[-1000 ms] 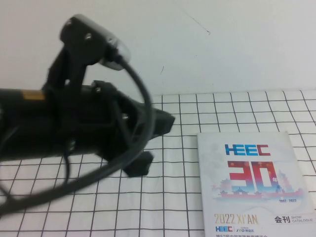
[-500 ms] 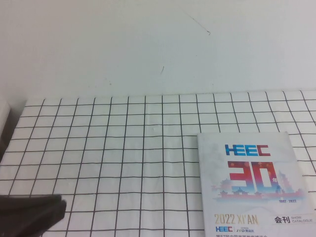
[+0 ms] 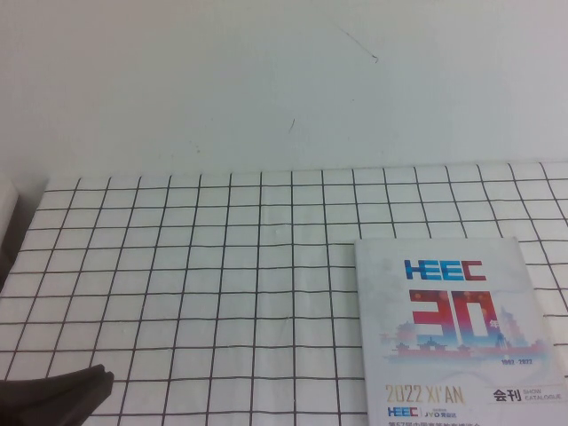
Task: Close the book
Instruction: 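Close the open booklet and leave it lying on the table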
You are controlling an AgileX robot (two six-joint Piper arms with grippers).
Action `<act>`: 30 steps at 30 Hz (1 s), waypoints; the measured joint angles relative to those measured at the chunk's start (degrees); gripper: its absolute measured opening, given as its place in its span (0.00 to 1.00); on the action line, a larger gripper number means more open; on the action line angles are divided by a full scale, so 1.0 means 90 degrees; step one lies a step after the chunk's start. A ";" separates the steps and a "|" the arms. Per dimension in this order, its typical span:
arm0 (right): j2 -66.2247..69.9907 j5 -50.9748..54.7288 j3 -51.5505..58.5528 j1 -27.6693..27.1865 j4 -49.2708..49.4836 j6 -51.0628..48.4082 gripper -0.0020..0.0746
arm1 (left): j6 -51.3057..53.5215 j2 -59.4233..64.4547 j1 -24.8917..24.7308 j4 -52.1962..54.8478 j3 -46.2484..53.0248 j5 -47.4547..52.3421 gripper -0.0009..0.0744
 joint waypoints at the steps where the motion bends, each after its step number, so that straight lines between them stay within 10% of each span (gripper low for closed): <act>1: 0.0000 0.0000 0.0059 0.0000 0.0004 0.0000 0.02 | 0.0000 0.0000 0.0000 0.0000 0.0000 -0.0038 0.01; 22: 0.0000 0.0514 0.0766 0.0000 0.0033 0.0000 0.02 | 0.0000 -0.0480 0.0029 0.0447 0.0310 -0.0183 0.01; 30: 0.0000 0.0637 0.0766 0.0000 0.0033 0.0000 0.02 | 0.0011 -0.1417 0.1141 0.0928 0.1603 -0.1443 0.01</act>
